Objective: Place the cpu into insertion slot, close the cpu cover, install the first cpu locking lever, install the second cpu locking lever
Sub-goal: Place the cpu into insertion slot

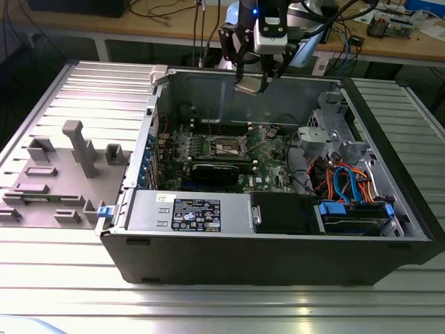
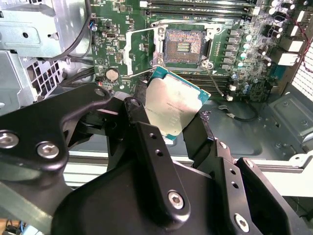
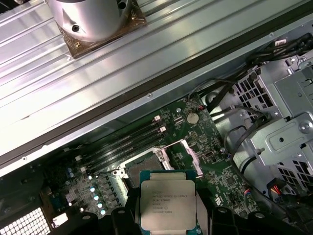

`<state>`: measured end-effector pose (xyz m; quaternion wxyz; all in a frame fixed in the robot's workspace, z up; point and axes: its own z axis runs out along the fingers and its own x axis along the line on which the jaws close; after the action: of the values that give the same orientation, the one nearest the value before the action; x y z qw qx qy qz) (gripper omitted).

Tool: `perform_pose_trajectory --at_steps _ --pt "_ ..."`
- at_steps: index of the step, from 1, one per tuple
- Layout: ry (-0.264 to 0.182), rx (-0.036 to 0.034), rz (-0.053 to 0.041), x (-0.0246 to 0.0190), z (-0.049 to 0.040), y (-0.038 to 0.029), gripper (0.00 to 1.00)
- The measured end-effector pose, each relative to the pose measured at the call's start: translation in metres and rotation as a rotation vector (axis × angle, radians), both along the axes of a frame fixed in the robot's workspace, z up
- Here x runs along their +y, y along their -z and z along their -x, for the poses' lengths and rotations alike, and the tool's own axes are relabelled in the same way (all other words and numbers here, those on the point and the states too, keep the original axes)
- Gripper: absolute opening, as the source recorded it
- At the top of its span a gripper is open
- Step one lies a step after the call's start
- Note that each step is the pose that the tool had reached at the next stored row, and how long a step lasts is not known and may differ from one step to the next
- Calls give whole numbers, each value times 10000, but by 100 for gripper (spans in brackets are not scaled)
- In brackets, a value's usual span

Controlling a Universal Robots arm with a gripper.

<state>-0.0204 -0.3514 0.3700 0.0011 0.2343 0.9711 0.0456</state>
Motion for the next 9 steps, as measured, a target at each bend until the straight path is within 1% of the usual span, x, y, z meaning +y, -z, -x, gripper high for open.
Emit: perform_pose_trajectory --at_steps 9 --pt "86 0 0 0 0 0 54"
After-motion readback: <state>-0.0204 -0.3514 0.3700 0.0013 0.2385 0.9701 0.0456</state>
